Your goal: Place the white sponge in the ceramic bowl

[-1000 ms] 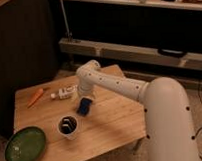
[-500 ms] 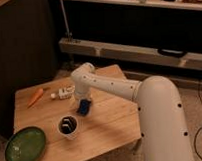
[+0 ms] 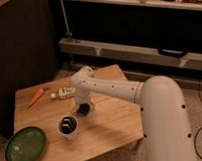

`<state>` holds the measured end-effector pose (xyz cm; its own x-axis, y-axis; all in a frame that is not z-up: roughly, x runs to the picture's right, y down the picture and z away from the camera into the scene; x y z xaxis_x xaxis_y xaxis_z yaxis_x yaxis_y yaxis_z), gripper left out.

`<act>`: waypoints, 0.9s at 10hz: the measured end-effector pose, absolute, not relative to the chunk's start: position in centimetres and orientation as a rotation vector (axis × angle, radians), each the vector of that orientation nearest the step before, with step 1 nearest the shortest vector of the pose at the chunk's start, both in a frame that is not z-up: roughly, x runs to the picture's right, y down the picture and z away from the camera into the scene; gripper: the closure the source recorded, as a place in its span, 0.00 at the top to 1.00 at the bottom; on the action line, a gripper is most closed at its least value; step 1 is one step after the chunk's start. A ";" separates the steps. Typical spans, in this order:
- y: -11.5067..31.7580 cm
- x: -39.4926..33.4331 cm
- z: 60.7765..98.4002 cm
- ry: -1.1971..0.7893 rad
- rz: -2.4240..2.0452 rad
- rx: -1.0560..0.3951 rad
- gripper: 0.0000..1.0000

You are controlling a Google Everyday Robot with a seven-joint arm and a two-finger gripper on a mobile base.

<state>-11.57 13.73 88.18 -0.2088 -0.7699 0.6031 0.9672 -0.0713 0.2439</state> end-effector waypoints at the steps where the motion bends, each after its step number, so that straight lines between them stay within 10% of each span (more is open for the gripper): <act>1: 13.7 -11.7 88.2 -0.703 -1.642 -0.364 0.76; 3: 13.4 -11.5 88.7 -0.673 -1.634 -0.360 0.57; 9: 13.6 -11.6 89.7 -0.655 -1.644 -0.386 0.50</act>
<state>-11.61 13.57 89.75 -0.1820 -0.7859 0.5909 0.9769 -0.0764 0.1994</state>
